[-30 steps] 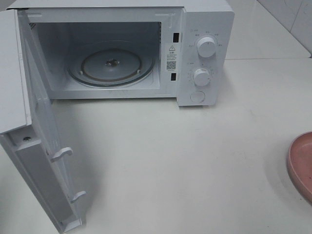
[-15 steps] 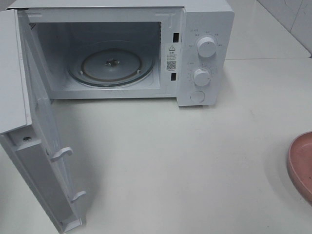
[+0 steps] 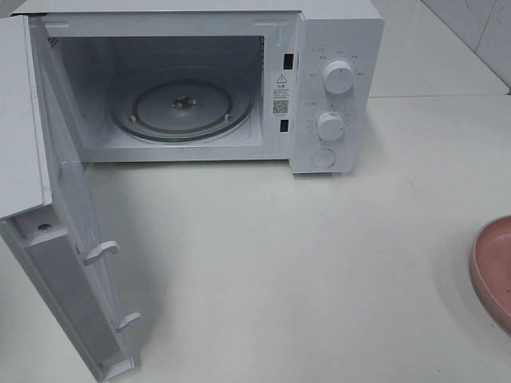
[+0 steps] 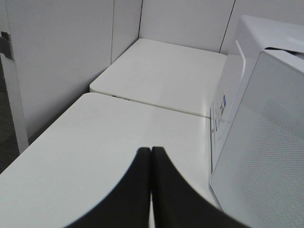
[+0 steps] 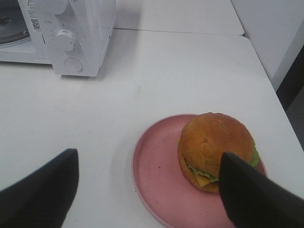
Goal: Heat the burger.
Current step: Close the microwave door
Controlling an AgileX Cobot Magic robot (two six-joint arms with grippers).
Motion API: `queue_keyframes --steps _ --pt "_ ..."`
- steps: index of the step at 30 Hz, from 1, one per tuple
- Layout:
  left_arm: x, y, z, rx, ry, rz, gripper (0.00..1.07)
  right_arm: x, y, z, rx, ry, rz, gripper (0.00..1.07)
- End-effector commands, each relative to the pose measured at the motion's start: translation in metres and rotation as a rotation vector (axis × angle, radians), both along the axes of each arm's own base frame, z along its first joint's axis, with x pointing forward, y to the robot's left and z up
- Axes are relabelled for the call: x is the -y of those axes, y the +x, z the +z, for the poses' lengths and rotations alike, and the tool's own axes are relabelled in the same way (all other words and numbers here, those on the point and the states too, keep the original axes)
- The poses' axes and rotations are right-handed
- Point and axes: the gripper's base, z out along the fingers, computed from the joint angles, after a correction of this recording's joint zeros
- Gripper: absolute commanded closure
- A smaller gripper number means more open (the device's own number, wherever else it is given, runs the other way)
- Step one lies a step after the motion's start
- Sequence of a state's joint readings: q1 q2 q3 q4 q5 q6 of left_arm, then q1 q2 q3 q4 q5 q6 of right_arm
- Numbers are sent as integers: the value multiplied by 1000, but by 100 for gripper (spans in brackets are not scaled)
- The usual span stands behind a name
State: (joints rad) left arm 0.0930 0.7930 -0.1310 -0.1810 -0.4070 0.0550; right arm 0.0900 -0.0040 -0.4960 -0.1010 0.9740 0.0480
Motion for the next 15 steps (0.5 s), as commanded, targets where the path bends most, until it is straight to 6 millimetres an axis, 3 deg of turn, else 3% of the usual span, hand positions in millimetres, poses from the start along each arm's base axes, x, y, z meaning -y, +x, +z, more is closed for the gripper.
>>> queue_keyframes --steps 1,15 --pt "4 8 -3 6 7 -53 107 0 -3 0 36 -3 2 31" --pt "29 42 -16 -47 71 -386 107 0 -3 0 36 -3 2 31"
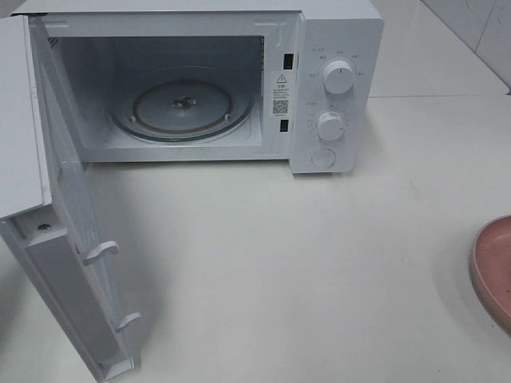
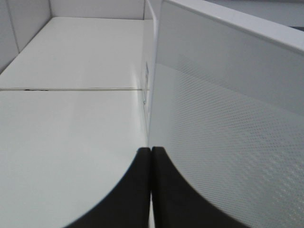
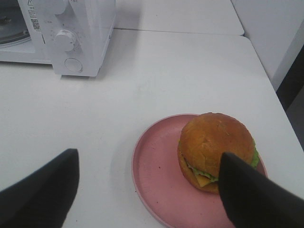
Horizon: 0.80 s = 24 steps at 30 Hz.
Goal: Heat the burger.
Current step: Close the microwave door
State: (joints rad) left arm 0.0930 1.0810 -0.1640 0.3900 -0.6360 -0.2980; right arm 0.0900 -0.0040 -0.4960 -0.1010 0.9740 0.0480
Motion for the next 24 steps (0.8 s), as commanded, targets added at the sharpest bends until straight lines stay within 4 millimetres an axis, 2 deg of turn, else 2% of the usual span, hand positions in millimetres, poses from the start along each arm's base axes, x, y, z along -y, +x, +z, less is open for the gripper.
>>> queue_keyframes --steps 1,7,16,22,24 --pt "5 8 2 3 3 -67 107 0 -3 0 36 -3 2 31" --pt "17 21 0 -5 -14 -217 107 0 -3 0 36 -3 2 32" --pt "34 35 -10 -47 -49 -315 107 0 -3 0 36 -3 2 32" --pt "62 46 -11 -38 -15 -440 107 0 -3 0 36 -3 2 32" --pt "65 47 -11 -35 -16 -446 107 0 -3 0 36 -3 2 32"
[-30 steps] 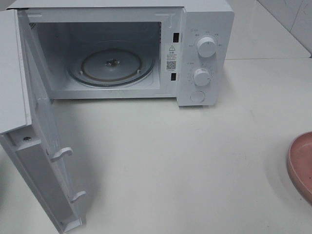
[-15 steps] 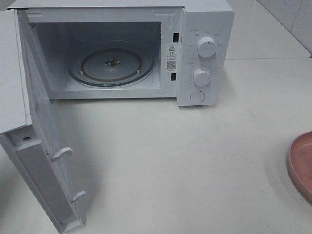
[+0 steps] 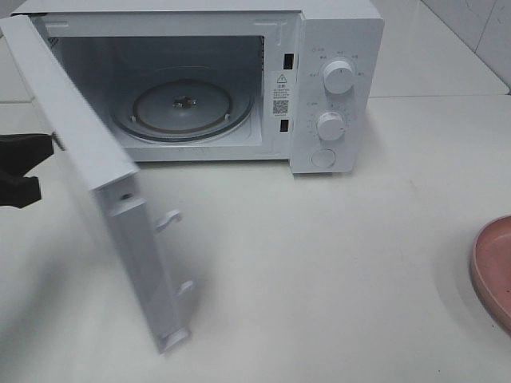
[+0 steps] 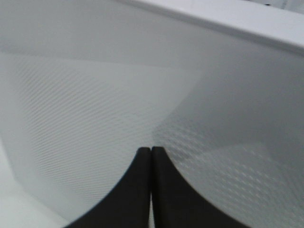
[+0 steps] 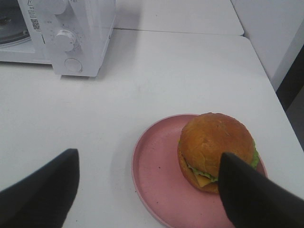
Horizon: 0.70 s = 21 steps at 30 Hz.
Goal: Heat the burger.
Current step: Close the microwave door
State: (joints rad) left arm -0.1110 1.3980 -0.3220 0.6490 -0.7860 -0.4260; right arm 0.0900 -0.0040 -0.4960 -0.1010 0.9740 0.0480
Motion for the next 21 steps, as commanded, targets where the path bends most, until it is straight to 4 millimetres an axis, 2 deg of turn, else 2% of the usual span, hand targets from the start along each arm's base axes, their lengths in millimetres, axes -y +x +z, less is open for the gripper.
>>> queue_keyframes --steps 1,15,17,20,21 --pt "11 6 4 35 -20 -22 107 0 -3 0 36 -3 2 32" --pt "39 27 1 35 -104 28 107 0 -3 0 36 -3 2 32" --pt "51 32 1 21 -146 59 107 0 -3 0 36 -3 2 32" --pt "54 34 1 22 -151 70 107 0 -3 0 36 -3 2 32" --pt "61 37 1 32 -151 82 107 0 -3 0 36 -3 2 32"
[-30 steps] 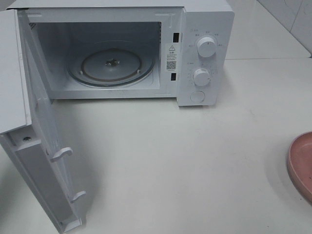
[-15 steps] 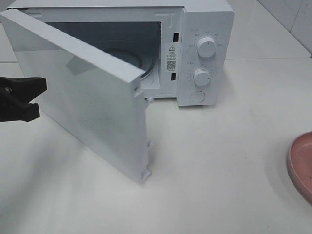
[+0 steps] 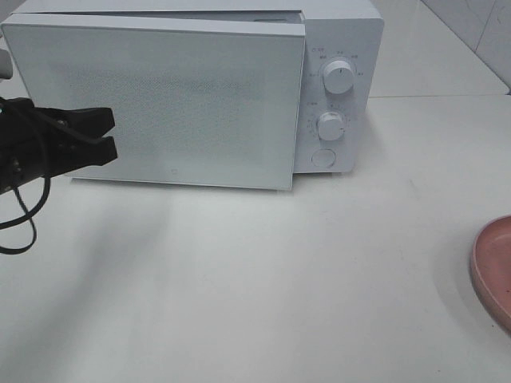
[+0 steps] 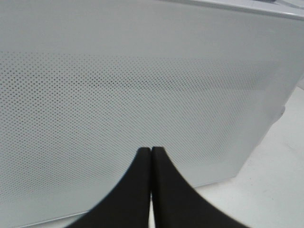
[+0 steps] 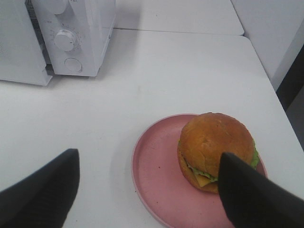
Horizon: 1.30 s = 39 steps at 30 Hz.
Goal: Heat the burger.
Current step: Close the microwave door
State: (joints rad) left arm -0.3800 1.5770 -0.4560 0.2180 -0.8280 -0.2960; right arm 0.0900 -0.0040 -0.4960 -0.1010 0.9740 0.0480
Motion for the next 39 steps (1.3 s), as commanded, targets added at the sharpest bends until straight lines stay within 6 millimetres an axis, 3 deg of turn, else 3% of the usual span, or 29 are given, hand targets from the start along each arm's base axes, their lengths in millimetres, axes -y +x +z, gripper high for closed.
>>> queue_keyframes --steps 1,6,9,11,19,39 --pt "18 9 5 38 -16 42 107 0 -3 0 36 -3 2 32" --pt "42 16 8 78 7 70 107 0 -3 0 36 -3 2 32" --pt "48 18 8 82 9 77 107 0 -3 0 36 -3 2 32" --pt "67 25 8 93 21 98 107 0 -3 0 36 -3 2 32" --pt "103 42 8 113 14 81 107 0 -3 0 36 -3 2 32" --pt "131 83 13 142 -16 138 107 0 -3 0 36 -3 2 32"
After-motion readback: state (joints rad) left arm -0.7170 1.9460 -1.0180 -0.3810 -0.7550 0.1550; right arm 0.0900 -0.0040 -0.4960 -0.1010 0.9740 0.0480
